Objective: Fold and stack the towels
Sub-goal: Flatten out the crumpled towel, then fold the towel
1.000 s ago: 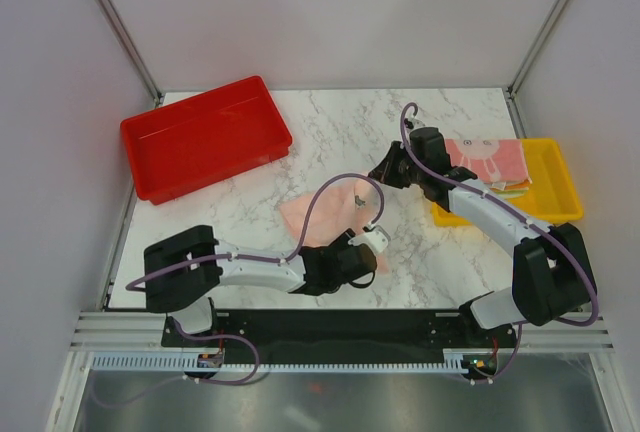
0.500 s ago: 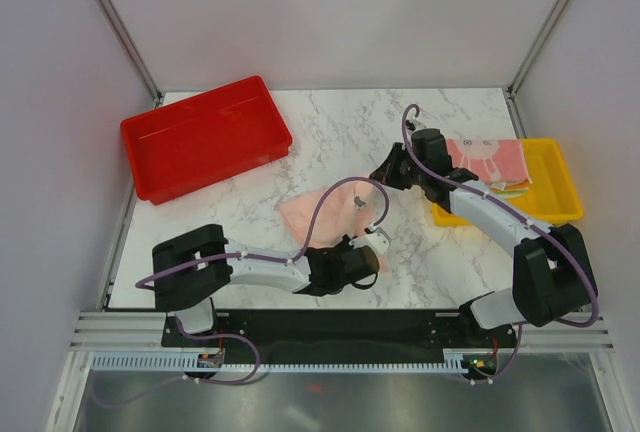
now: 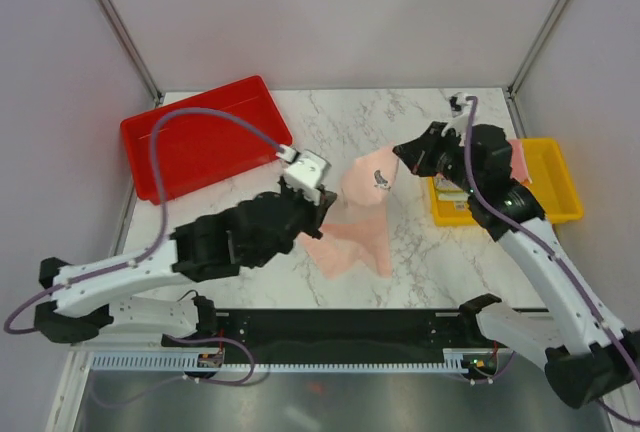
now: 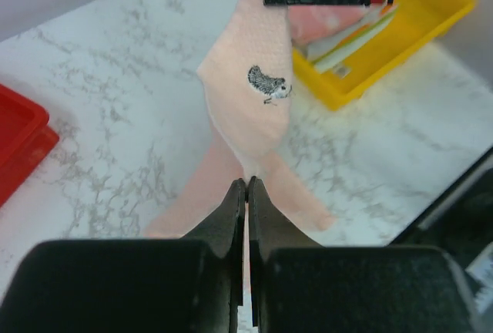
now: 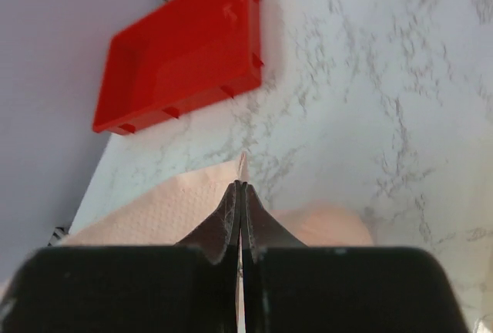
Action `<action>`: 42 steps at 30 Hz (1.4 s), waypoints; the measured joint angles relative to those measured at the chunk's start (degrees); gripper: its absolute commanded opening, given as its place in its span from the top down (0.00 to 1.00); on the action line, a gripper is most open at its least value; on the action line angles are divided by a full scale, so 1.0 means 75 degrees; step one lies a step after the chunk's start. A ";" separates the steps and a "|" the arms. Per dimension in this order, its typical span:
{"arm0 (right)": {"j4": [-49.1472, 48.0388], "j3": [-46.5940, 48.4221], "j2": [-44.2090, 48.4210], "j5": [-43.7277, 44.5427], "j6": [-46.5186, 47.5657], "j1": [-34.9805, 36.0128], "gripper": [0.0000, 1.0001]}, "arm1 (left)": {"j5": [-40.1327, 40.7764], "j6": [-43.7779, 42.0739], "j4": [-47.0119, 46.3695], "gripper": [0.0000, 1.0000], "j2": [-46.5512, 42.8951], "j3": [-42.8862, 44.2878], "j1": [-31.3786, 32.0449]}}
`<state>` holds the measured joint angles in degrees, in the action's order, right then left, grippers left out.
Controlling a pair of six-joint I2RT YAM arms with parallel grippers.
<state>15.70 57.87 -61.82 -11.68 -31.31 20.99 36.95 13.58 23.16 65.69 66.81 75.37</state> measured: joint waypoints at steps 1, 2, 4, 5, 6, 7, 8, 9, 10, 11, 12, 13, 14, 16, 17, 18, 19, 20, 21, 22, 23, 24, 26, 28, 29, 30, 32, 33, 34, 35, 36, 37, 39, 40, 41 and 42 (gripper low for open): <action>0.0099 0.0187 0.0379 -0.0012 0.0105 0.0000 1.00 | -0.0108 0.0079 0.0117 0.98 -0.0356 0.0294 0.0006; 0.0149 0.0341 0.0691 -0.0038 0.0187 0.0000 1.00 | -0.0236 0.0152 0.0219 0.98 -0.0688 0.0527 0.0006; 0.0163 0.0778 0.1475 -0.0157 0.0353 -0.0006 1.00 | -0.0574 0.0309 0.0399 0.98 -0.1352 0.0965 0.0012; 0.0149 0.0965 0.1775 -0.0236 0.0382 -0.0009 1.00 | -0.0743 0.0385 0.0487 0.98 -0.1614 0.1151 0.0017; 0.0105 0.1157 0.2063 -0.0338 0.0382 -0.0015 1.00 | -0.0912 0.0446 0.0560 0.98 -0.1816 0.1323 0.0020; 0.0029 0.1323 0.2328 -0.0443 0.0373 -0.0015 1.00 | -0.1049 0.0498 0.0615 0.98 -0.2017 0.1507 0.0020; -0.0052 0.1478 0.2541 -0.0539 0.0318 -0.0015 1.00 | -0.1183 0.0536 0.0664 0.98 -0.2168 0.1708 0.0017; -0.0143 0.1670 0.2707 -0.0612 0.0262 -0.0015 1.00 | -0.1285 0.0577 0.0755 0.98 -0.2235 0.1953 0.0020; -0.0195 0.1897 0.2786 -0.0673 0.0201 -0.0015 1.00 | -0.1355 0.0606 0.0790 0.98 -0.2247 0.2165 0.0020; -0.0280 0.2148 0.2801 -0.0691 0.0152 -0.0015 1.00 | -0.1373 0.0612 0.0833 0.98 -0.2232 0.2340 0.0020; -0.0335 0.2349 0.2771 -0.0688 0.0128 -0.0015 1.00 | -0.1341 0.0609 0.0944 0.98 -0.2180 0.2547 0.0020; -0.0405 0.2518 0.2713 -0.0656 0.0114 -0.0015 1.00 | -0.1253 0.0609 0.1040 0.98 -0.2095 0.2734 0.0020; -0.0449 0.2620 0.2620 -0.0612 0.0114 -0.0015 1.00 | -0.1043 0.0597 0.1163 0.98 -0.1970 0.2926 0.0017; -0.0504 0.2742 0.2326 -0.0484 0.0152 -0.0015 1.00 | -0.0516 0.0562 0.1431 0.98 -0.1617 0.3299 -0.0003; -0.0530 0.2777 0.2084 -0.0393 0.0169 -0.0015 1.00 | -0.0291 0.0525 0.1547 0.98 -0.1381 0.3468 -0.0125; -0.0554 0.2798 0.1772 -0.0312 0.0219 -0.0015 1.00 | -0.0210 0.0493 0.1682 0.98 -0.1107 0.3625 -0.0460; -0.0565 0.2818 0.1408 -0.0221 0.0277 -0.0015 1.00 | -0.0204 0.0484 0.1751 0.98 -0.0909 0.3707 -0.0778; -0.0574 0.2824 0.1003 -0.0140 0.0341 -0.0015 1.00 | -0.0402 0.0484 0.1845 0.98 -0.0670 0.3774 -0.1309; -0.0571 0.2827 0.0673 -0.0073 0.0379 -0.0015 1.00 | -0.0653 0.0487 0.1906 0.98 -0.0463 0.3791 -0.1953; -0.0580 0.2836 0.0105 -0.0032 0.0472 -0.0017 1.00 | -0.1061 0.0487 0.1961 0.98 -0.0163 0.3794 -0.2763; -0.0612 0.2844 -0.0262 -0.0029 0.0513 -0.0029 1.00 | -0.1253 0.0493 0.1982 0.98 0.0082 0.3794 -0.3212; -0.0656 0.2844 -0.0769 -0.0032 0.0560 -0.0032 1.00 | -0.1518 0.0487 0.1996 0.98 0.0425 0.3797 -0.3765; -0.0775 0.2833 -0.1673 -0.0073 0.0618 -0.0064 1.00 | -0.2022 0.0466 0.1955 0.98 0.1157 0.3797 -0.4535; -0.0956 0.2824 -0.2492 -0.0210 0.0644 -0.0131 1.00 | -0.2445 0.0428 0.1853 0.98 0.1877 0.3806 -0.5047; -0.1160 0.2824 -0.2882 -0.0300 0.0650 -0.0187 1.00 | -0.2655 0.0391 0.1746 0.98 0.2282 0.3815 -0.5281; -0.1341 0.2827 -0.3203 -0.0391 0.0664 -0.0242 1.00 | -0.2830 0.0344 0.1682 0.98 0.2699 0.3867 -0.5496; -0.1836 0.2888 -0.3966 -0.0621 0.0705 -0.0405 1.00 | -0.3200 0.0219 0.1545 0.98 0.3634 0.4159 -0.5887; -0.2049 0.2970 -0.4345 -0.0755 0.0749 -0.0498 1.00 | -0.3360 0.0131 0.1515 0.98 0.4100 0.4386 -0.6067; -0.2235 0.3069 -0.4704 -0.0906 0.0801 -0.0592 1.00 | -0.3448 0.0050 0.1478 0.98 0.4473 0.4587 -0.6178; -0.2436 0.3153 -0.5042 -0.1058 0.0877 -0.0688 1.00 | -0.3552 -0.0055 0.1428 0.98 0.4899 0.4873 -0.6309; -0.2617 0.3226 -0.5310 -0.1209 0.0965 -0.0781 1.00 | -0.3608 -0.0172 0.1358 0.98 0.5257 0.5120 -0.6417; -0.2757 0.3276 -0.5488 -0.1341 0.1035 -0.0854 1.00 | -0.3640 -0.0268 0.1288 0.98 0.5531 0.5286 -0.6513; -0.3104 0.3328 -0.5782 -0.1699 0.1241 -0.1008 1.00 | -0.3762 -0.0472 0.1212 0.98 0.5890 0.5525 -0.6662; -0.3270 0.3328 -0.5861 -0.1906 0.1367 -0.1084 1.00 | -0.3812 -0.0565 0.1142 0.98 0.5957 0.5546 -0.6706; -0.3410 0.3328 -0.5898 -0.2110 0.1478 -0.1148 1.00 | -0.3888 -0.0627 0.1113 0.98 0.5974 0.5546 -0.6729; -0.3520 0.3328 -0.5910 -0.2314 0.1577 -0.1209 1.00 | -0.4022 -0.0685 0.1078 0.98 0.5974 0.5543 -0.6744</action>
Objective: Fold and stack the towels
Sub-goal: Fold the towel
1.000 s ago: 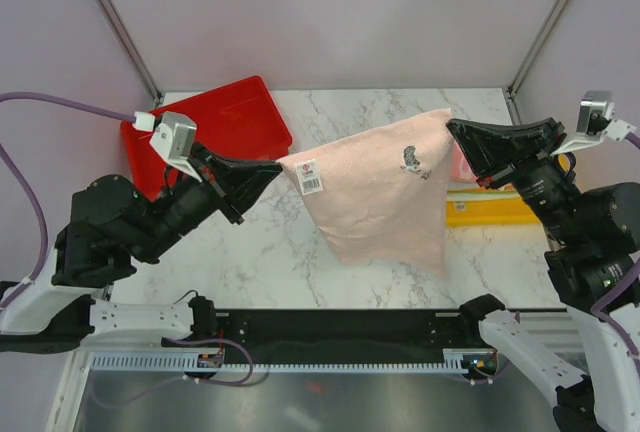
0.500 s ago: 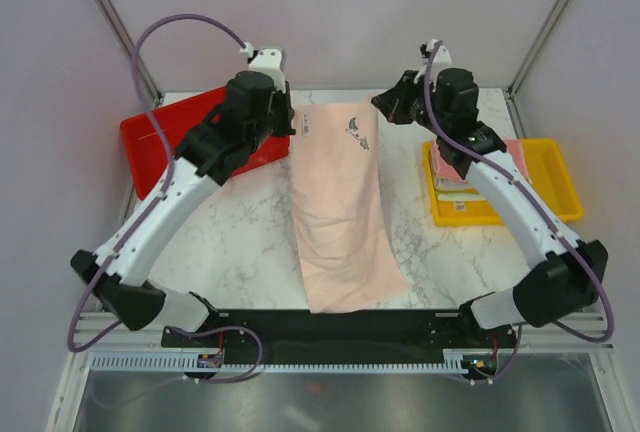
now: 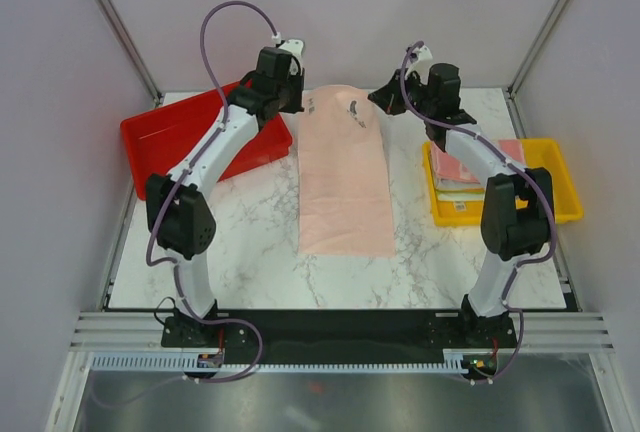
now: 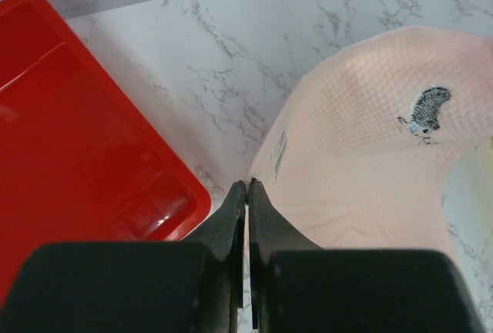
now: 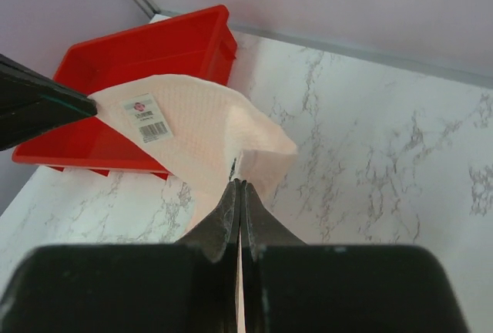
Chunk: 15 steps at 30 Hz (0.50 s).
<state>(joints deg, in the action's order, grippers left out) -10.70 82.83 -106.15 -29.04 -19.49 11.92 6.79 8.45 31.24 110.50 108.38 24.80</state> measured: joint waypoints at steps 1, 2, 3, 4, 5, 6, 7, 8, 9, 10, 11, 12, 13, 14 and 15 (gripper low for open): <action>-0.0082 0.0000 0.0000 -0.0154 0.0067 -0.0041 1.00 | -0.0149 -0.0058 -0.0073 0.98 -0.0017 -0.0017 -0.0003; -0.0210 0.0000 0.0000 -0.0344 0.0140 -0.0079 1.00 | -0.0306 -0.0099 -0.0207 0.98 -0.0070 -0.0090 0.0006; -0.0341 -0.0023 0.0000 -0.0513 0.0195 -0.0102 1.00 | -0.0443 -0.0152 -0.0335 0.98 -0.0172 -0.0251 0.0020; -0.0455 -0.0105 0.0023 -0.0702 0.0256 -0.0111 1.00 | -0.0568 -0.0192 -0.0431 0.98 -0.0312 -0.0487 0.0038; -0.0484 -0.0195 0.0047 -0.0819 0.0300 -0.0111 1.00 | -0.0650 -0.0233 -0.0533 0.98 -0.0510 -0.0810 0.0055; -0.0580 -0.0431 0.0131 -0.0892 0.0341 -0.0105 1.00 | -0.0749 -0.0259 -0.0568 0.98 -0.0726 -0.1166 0.0067; -0.0565 -0.0734 0.0256 -0.0956 0.0382 -0.0105 1.00 | -0.0819 -0.0265 -0.0577 0.98 -0.0906 -0.1460 0.0085; -0.0562 -0.1003 0.0367 -0.0988 0.0408 -0.0105 1.00 | -0.0959 -0.0265 -0.0609 0.98 -0.1142 -0.1842 0.0093; -0.0580 -0.1498 0.0589 -0.0985 0.0434 -0.0093 1.00 | -0.1107 -0.0262 -0.0592 0.98 -0.1378 -0.2186 0.0099; -0.0533 -0.1824 0.0752 -0.1008 0.0443 -0.0090 1.00 | -0.1259 -0.0259 -0.0609 0.98 -0.1585 -0.2535 0.0108; -0.0507 -0.2226 0.0956 -0.1011 0.0449 -0.0085 1.00 | -0.1402 -0.0256 -0.0653 0.98 -0.1807 -0.2900 0.0114; -0.0504 -0.2608 0.1160 -0.1011 0.0452 -0.0085 1.00 | -0.1542 -0.0248 -0.0662 0.98 -0.2020 -0.3241 0.0134; -0.0475 -0.3019 0.1399 -0.1005 0.0452 -0.0085 1.00 | -0.1620 -0.0239 -0.0740 0.98 -0.2212 -0.3611 0.0163; -0.0458 -0.3401 0.1644 -0.0979 0.0443 -0.0085 1.00 | -0.1682 -0.0219 -0.0766 0.98 -0.2363 -0.3908 0.0189; -0.0449 -0.3774 0.1891 -0.0938 0.0431 -0.0085 1.00 | -0.1719 -0.0189 -0.0775 0.98 -0.2538 -0.4258 0.0236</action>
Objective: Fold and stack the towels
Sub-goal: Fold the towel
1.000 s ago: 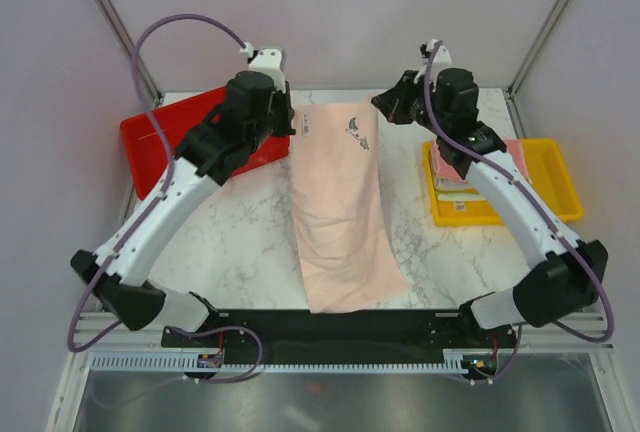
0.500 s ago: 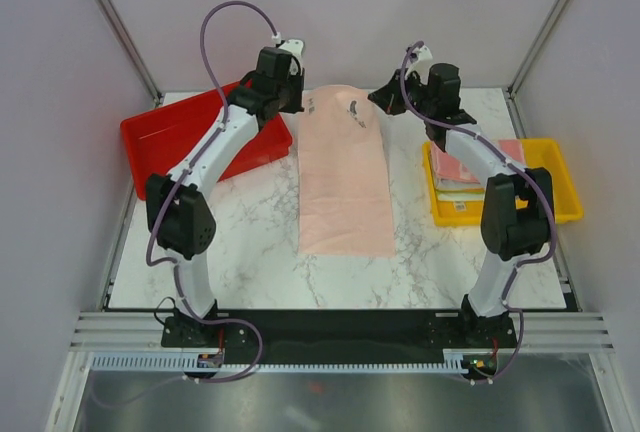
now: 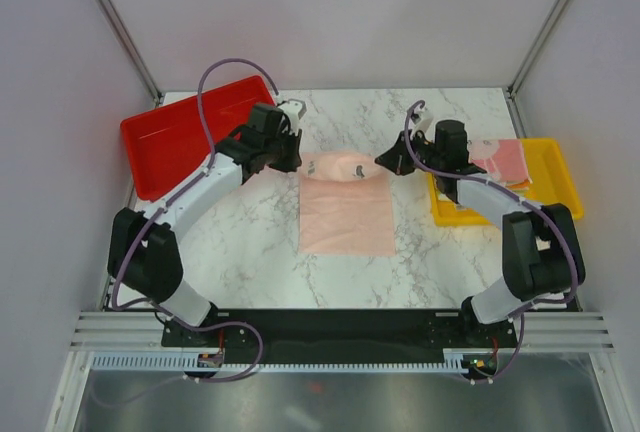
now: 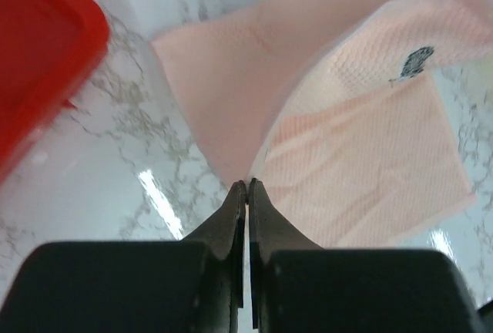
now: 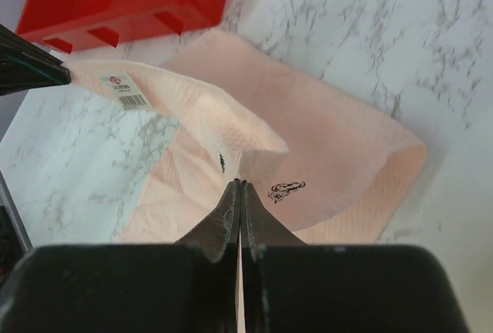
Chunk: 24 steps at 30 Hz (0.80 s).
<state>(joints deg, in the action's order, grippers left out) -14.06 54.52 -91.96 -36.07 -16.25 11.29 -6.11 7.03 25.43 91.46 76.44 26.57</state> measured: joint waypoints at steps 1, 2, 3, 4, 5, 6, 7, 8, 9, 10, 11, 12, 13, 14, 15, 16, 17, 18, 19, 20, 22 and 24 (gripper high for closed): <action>0.0026 -0.0338 0.0254 0.0026 -0.0006 0.0000 1.00 | -0.0009 0.0032 -0.0009 0.98 -0.0131 -0.0309 0.0061; 0.0047 -0.0644 0.0513 0.0055 -0.0023 0.0000 1.00 | -0.0009 0.0067 -0.0050 0.98 -0.0248 -0.0612 0.0146; 0.0070 -0.0918 0.0769 0.0079 -0.0052 0.0000 1.00 | -0.0006 0.0114 -0.0044 0.98 -0.0329 -0.0944 0.0216; 0.0117 -0.1107 0.0968 0.0076 -0.0070 0.0003 1.00 | -0.0009 0.0131 -0.0032 0.98 -0.0425 -0.1084 0.0318; 0.0122 -0.1332 0.1218 0.0102 -0.0111 0.0003 1.00 | -0.0006 0.0160 -0.0041 0.98 -0.0516 -0.1306 0.0425; 0.0160 -0.1518 0.1454 0.0117 -0.0152 0.0017 1.00 | 0.0000 0.0187 -0.0038 0.98 -0.0612 -0.1504 0.0522; 0.0172 -0.1664 0.1655 0.0131 -0.0204 0.0032 1.00 | 0.0000 0.0227 -0.0044 0.98 -0.0714 -0.1699 0.0629; 0.0169 -0.1786 0.1818 0.0160 -0.0256 0.0055 1.00 | 0.0003 0.0259 -0.0047 0.98 -0.0793 -0.1824 0.0702; 0.0157 -0.1918 0.1967 0.0184 -0.0312 0.0082 1.00 | 0.0009 0.0306 -0.0047 0.98 -0.0903 -0.1973 0.0801; 0.0152 -0.2057 0.2098 0.0192 -0.0370 0.0122 1.00 | 0.0041 0.0350 -0.0041 0.98 -0.1020 -0.2107 0.0880; 0.0122 -0.2215 0.2215 0.0213 -0.0440 0.0181 1.00 | 0.0099 0.0411 -0.0041 0.98 -0.1154 -0.2229 0.0959; 0.0114 -0.2355 0.2302 0.0224 -0.0484 0.0233 1.00 | 0.0163 0.0460 -0.0035 0.98 -0.1250 -0.2314 0.1014; 0.0125 -0.2530 0.2404 0.0248 -0.0533 0.0315 1.00 | 0.0245 0.0522 -0.0044 0.98 -0.1390 -0.2416 0.1072; 0.0137 -0.2684 0.2486 0.0286 -0.0568 0.0379 1.00 | 0.0341 0.0574 -0.0047 0.98 -0.1510 -0.2495 0.1116; 0.0160 -0.2792 0.2544 0.0315 -0.0606 0.0437 1.00 | 0.0411 0.0603 -0.0041 0.98 -0.1617 -0.2559 0.1151; 0.0181 -0.2903 0.2608 0.0338 -0.0647 0.0478 1.00 | 0.0472 0.0629 -0.0041 0.98 -0.1696 -0.2600 0.1192; 0.0198 -0.2978 0.2652 0.0350 -0.0688 0.0493 1.00 | 0.0597 0.0659 -0.0038 0.98 -0.1784 -0.2634 0.1250; 0.0210 -0.3034 0.2687 0.0388 -0.0734 0.0495 1.00 | 0.0662 0.0679 -0.0041 0.98 -0.1845 -0.2643 0.1300; 0.0210 -0.3069 0.2716 0.0408 -0.0790 0.0501 1.00 | 0.0749 0.0688 -0.0044 0.98 -0.1891 -0.2643 0.1361; 0.0221 -0.3089 0.2760 0.0431 -0.0819 0.0513 1.00 | 0.0804 0.0702 -0.0041 0.98 -0.1918 -0.2643 0.1416; 0.0221 -0.3165 0.2914 0.0507 -0.0898 0.0533 1.00 | 0.0877 0.0729 -0.0041 0.98 -0.1967 -0.2646 0.1542; 0.0227 -0.3305 0.3147 0.0595 -0.0968 0.0568 1.00 | 0.0997 0.0764 -0.0050 0.98 -0.1988 -0.2693 0.1684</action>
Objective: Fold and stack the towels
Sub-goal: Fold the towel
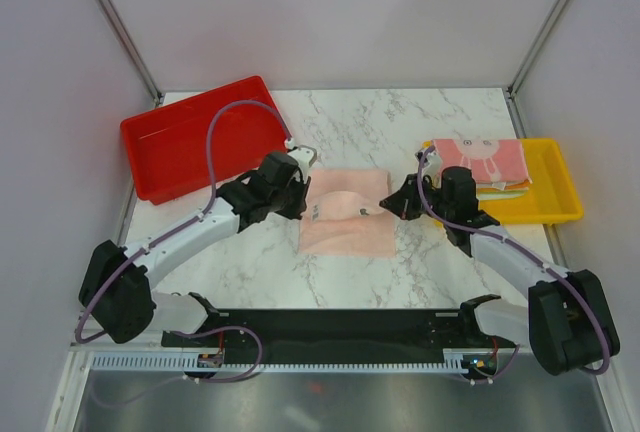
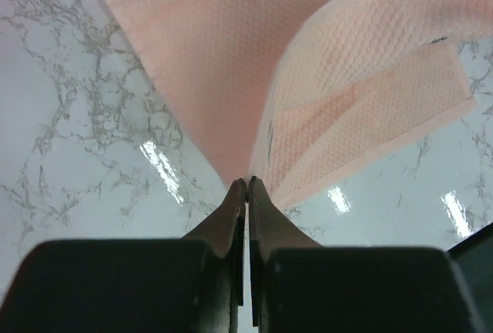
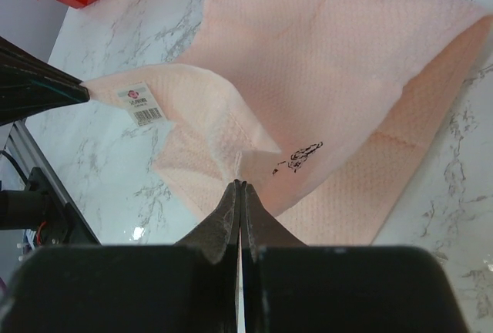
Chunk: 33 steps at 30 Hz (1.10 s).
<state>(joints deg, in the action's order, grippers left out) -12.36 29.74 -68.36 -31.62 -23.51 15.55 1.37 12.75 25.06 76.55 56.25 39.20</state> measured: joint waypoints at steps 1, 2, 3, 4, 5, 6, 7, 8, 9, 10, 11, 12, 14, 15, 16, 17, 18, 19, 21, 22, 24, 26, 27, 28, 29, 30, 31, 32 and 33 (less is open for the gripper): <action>0.0003 -0.0079 0.0114 0.0050 -0.0047 0.0015 1.00 | 0.0026 0.0044 -0.0017 0.98 -0.0017 -0.0070 0.0076; -0.0003 -0.0175 0.0216 0.0082 -0.0099 0.0017 1.00 | 0.0050 0.0102 -0.0015 0.98 -0.0032 -0.0163 0.0146; 0.0009 -0.0254 0.0291 0.0093 -0.0117 0.0029 1.00 | 0.0082 0.0169 -0.0006 0.98 -0.0041 -0.0262 0.0210; 0.0041 -0.0353 0.0382 0.0143 -0.0149 0.0035 1.00 | 0.0119 0.0239 0.0000 0.98 -0.0047 -0.0373 0.0277; 0.0087 -0.0452 0.0466 0.0210 -0.0184 0.0047 1.00 | 0.0198 0.0303 0.0003 0.98 -0.0050 -0.0490 0.0350; 0.0134 -0.0560 0.0557 0.0274 -0.0224 0.0050 1.00 | 0.0242 0.0358 0.0006 0.98 -0.0052 -0.0597 0.0405; 0.0169 -0.0670 0.0644 0.0338 -0.0259 0.0050 1.00 | 0.0306 0.0414 0.0020 0.98 -0.0050 -0.0702 0.0455; 0.0195 -0.0781 0.0723 0.0423 -0.0303 0.0050 1.00 | 0.0396 0.0475 0.0038 0.98 -0.0047 -0.0793 0.0507; 0.0224 -0.0889 0.0778 0.0475 -0.0364 0.0050 1.00 | 0.0446 0.0542 0.0064 0.98 -0.0044 -0.0851 0.0548; 0.0224 -0.0979 0.0807 0.0495 -0.0408 0.0050 1.00 | 0.0507 0.0612 0.0070 0.98 -0.0041 -0.0898 0.0589; 0.0216 -0.1090 0.0822 0.0504 -0.0475 0.0050 1.00 | 0.0571 0.0662 0.0073 0.98 -0.0041 -0.0930 0.0615; 0.0204 -0.1212 0.0822 0.0527 -0.0542 0.0050 1.00 | 0.0627 0.0729 0.0070 0.98 -0.0038 -0.0959 0.0641; 0.0178 -0.1451 0.0822 0.0539 -0.0679 0.0050 1.00 | 0.0761 0.0851 0.0067 0.98 -0.0038 -0.1029 0.0682; 0.0169 -0.1530 0.0819 0.0539 -0.0726 0.0050 1.00 | 0.0828 0.0903 0.0070 0.98 -0.0035 -0.1058 0.0702; 0.0166 -0.1600 0.0816 0.0539 -0.0772 0.0050 1.00 | 0.0874 0.0935 0.0073 0.98 -0.0032 -0.1075 0.0714; 0.0154 -0.1649 0.0816 0.0539 -0.0804 0.0050 1.00 | 0.0973 0.0970 0.0076 0.98 -0.0032 -0.1090 0.0746; 0.0157 -0.1670 0.0813 0.0539 -0.0842 0.0061 1.00 | 0.1029 0.0991 0.0076 0.98 -0.0032 -0.1096 0.0761; 0.0134 -0.1676 0.0813 0.0539 -0.0874 0.0064 1.00 | 0.1099 0.1011 0.0070 0.98 -0.0032 -0.1096 0.0787; 0.0041 -0.1676 0.0813 0.0536 -0.0906 0.0064 0.98 | 0.1201 0.1032 0.0070 0.98 -0.0032 -0.1096 0.0804; 0.0015 -0.1676 0.0813 0.0536 -0.0921 0.0064 0.94 | 0.1224 0.1046 0.0067 0.98 -0.0032 -0.1096 0.0807; 0.0012 -0.1676 0.0813 0.0536 -0.1032 0.0064 0.77 | 0.1241 0.1084 0.0067 0.98 -0.0035 -0.1096 0.0831; 0.0079 -0.1676 0.0813 0.0551 -0.1122 0.0064 0.72 | 0.1241 0.1142 0.0067 0.98 -0.0035 -0.1096 0.0871; 0.0175 -0.1676 0.0822 0.0580 -0.1177 0.0064 0.71 | 0.1244 0.1183 0.0067 0.98 -0.0035 -0.1099 0.0903; 0.0329 -0.1676 0.0857 0.0629 -0.1230 0.0064 0.68 | 0.1247 0.1218 0.0058 0.98 -0.0035 -0.1110 0.0953; 0.0557 -0.1676 0.0933 0.0702 -0.1279 0.0073 0.68 | 0.1253 0.1247 0.0047 0.98 -0.0035 -0.1128 0.0991; 0.0801 -0.1679 0.1070 0.0813 -0.1320 0.0079 0.67 | 0.1265 0.1285 0.0032 0.98 -0.0032 -0.1166 0.1043; 0.1035 -0.1679 0.1250 0.0895 -0.1358 0.0079 0.67 | 0.1271 0.1326 0.0023 0.98 -0.0032 -0.1209 0.1102; 0.1198 -0.1679 0.1405 0.0965 -0.1370 0.0087 0.66 | 0.1276 0.1361 0.0012 0.98 -0.0029 -0.1253 0.1151; 0.1396 -0.1676 0.1612 0.1037 -0.1370 0.0093 0.66 | 0.1276 0.1396 0.0012 0.98 -0.0026 -0.1297 0.1204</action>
<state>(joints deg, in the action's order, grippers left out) -1.89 17.17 -56.27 -23.83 -33.78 16.25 10.94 23.22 25.15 76.36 46.52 48.23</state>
